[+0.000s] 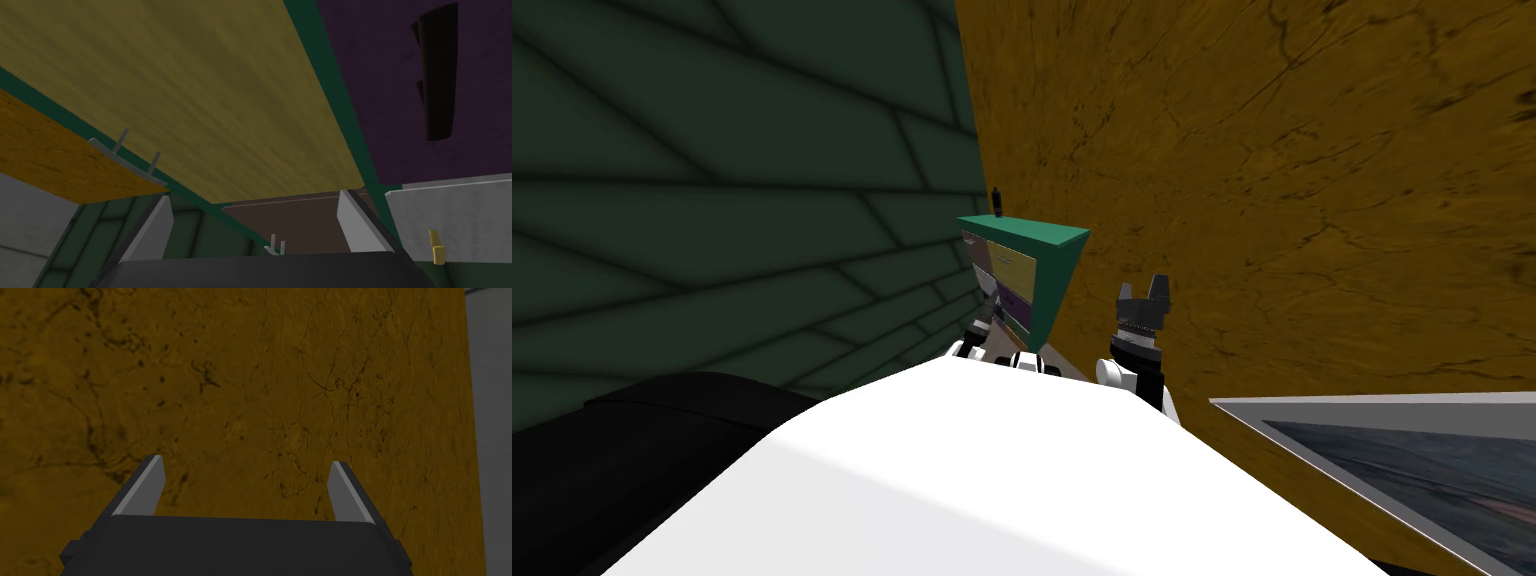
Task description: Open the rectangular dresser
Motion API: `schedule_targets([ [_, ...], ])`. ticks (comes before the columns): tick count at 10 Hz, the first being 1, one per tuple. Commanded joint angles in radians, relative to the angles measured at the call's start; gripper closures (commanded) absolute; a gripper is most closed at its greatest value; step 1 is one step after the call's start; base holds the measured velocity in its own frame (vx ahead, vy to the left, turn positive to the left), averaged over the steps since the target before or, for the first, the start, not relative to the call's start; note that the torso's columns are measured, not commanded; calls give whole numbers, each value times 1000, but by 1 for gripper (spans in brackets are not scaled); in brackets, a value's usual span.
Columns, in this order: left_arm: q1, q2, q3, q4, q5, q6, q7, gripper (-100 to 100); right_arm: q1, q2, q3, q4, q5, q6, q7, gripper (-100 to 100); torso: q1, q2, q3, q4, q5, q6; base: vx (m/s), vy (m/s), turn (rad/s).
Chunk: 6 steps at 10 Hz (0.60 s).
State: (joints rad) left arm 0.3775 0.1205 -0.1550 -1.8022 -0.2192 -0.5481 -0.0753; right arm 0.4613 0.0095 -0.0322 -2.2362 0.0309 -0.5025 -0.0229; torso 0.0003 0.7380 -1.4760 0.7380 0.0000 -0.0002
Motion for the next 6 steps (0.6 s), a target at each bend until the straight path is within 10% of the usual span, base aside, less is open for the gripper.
schedule_targets([
  [1,-16,24,-20,63,-16,3,-7,-100,0,0,0,0,0,0,0,0,0,0,0,0,0,0,1,13,-119],
  [6,-43,60,-50,166,-40,1,-19,-100,0,0,0,0,0,0,0,0,0,0,0,0,0,0,2,9,-85],
])
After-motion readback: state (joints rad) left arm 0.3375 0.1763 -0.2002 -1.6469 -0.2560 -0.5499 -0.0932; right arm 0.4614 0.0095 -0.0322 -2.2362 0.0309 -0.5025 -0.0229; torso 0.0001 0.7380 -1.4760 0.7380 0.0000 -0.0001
